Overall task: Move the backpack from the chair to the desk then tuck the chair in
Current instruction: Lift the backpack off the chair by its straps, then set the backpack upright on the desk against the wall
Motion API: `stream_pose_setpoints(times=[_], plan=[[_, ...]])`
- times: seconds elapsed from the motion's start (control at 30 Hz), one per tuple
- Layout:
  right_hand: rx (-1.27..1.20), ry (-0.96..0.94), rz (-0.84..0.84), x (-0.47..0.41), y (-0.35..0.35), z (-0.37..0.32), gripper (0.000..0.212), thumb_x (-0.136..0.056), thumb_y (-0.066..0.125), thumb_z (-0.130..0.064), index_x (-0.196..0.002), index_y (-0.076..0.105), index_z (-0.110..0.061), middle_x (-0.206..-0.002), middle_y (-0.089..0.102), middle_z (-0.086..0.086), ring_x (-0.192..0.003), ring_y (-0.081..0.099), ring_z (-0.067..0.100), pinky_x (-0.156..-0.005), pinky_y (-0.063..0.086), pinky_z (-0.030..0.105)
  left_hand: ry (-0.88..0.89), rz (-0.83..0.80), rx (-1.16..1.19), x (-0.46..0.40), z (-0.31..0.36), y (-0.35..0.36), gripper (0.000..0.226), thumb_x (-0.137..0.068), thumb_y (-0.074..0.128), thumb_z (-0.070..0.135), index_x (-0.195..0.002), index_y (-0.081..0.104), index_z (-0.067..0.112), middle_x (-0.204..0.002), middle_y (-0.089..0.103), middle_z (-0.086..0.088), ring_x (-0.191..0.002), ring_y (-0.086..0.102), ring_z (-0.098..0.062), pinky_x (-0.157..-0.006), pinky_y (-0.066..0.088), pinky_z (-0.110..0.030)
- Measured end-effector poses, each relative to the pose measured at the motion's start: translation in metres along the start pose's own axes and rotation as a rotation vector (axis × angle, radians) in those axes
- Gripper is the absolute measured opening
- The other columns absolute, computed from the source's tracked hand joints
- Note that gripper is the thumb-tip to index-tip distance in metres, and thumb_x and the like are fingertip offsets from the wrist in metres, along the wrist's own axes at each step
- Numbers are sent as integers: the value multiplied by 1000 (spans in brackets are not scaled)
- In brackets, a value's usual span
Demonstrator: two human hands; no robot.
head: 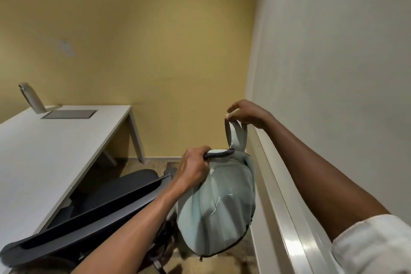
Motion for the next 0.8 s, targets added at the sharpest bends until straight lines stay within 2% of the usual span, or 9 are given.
stream_pose_setpoints(times=[0.1, 0.23, 0.3, 0.37, 0.43, 0.5, 0.57, 0.7, 0.8], plan=[[11, 5, -128, -23, 16, 14, 38, -95, 61, -34, -120, 67, -7, -134, 61, 14, -120, 57, 32, -95, 52, 48, -18, 24, 1, -31, -5, -7, 27, -80, 51, -2, -89, 70, 15, -77, 70, -12, -69, 59, -28, -56, 38, -30], [-101, -22, -353, -42, 35, 25, 68, -85, 46, -71, -114, 71, -15, -149, 48, 3, -139, 37, 25, -109, 32, 47, -27, 3, 66, -78, -9, -19, 14, -94, 58, 14, -88, 69, 18, -77, 67, -3, -69, 57, -20, -56, 40, -28], [-193, -123, -446, -53, 39, 21, 80, -75, 56, -76, -115, 69, -8, -132, 61, 2, -124, 51, 19, -106, 37, 36, -28, 7, 78, -106, -13, -24, 12, -95, 60, 20, -90, 70, 24, -76, 66, 2, -70, 58, -16, -55, 39, -26], [-137, -228, -475, -65, 37, 12, 59, -76, 72, -57, -115, 68, -13, -109, 71, -3, -102, 63, 12, -91, 49, 29, -10, 7, 69, -135, -16, -27, 15, -94, 62, 22, -103, 74, 23, -88, 73, -2, -79, 63, -19, -63, 46, -29], [40, -295, -376, -90, 31, 6, 44, -73, 84, -34, -112, 70, -20, -103, 74, -5, -94, 68, 12, -81, 55, 31, 13, 15, 55, -163, -20, -30, 21, -93, 63, 24, -112, 73, 24, -101, 75, -4, -90, 66, -22, -75, 52, -33], [132, -345, -207, -126, 20, 2, 30, -70, 84, -21, -95, 71, -10, -85, 72, 0, -77, 63, 16, -67, 50, 35, 37, 17, 28, -192, -26, -30, 21, -93, 63, 24, -111, 73, 25, -103, 75, -6, -94, 66, -24, -78, 52, -35], [130, -351, -107, -157, 14, -1, 24, -71, 81, -17, -81, 66, -2, -70, 58, 2, -68, 52, 17, -60, 37, 33, 52, 13, 9, -222, -33, -29, 20, -93, 63, 25, -110, 73, 25, -102, 75, -9, -93, 66, -26, -75, 51, -35], [160, -351, 10, -205, 2, -13, 15, -74, 78, -18, -81, 69, -8, -69, 59, 2, -67, 53, 17, -60, 36, 31, 85, 21, -28, -276, -44, -39, 21, -95, 61, 28, -113, 72, 26, -99, 74, -9, -79, 60, -21, -65, 39, -28], [185, -386, 89, -234, -9, -29, 8, -75, 76, -19, -76, 69, -16, -62, 53, -1, -61, 47, 15, -56, 31, 31, 127, 47, -120, -313, -47, -52, 24, -95, 59, 23, -116, 69, 27, -96, 74, -10, -79, 62, -29, -62, 42, -32]])
Point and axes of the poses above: each hand's wrist, its own x-axis away from the middle knuckle, its own y-axis out of the palm, z = x × y, the point moved 9 cm from there along -x, towards the middle knuckle
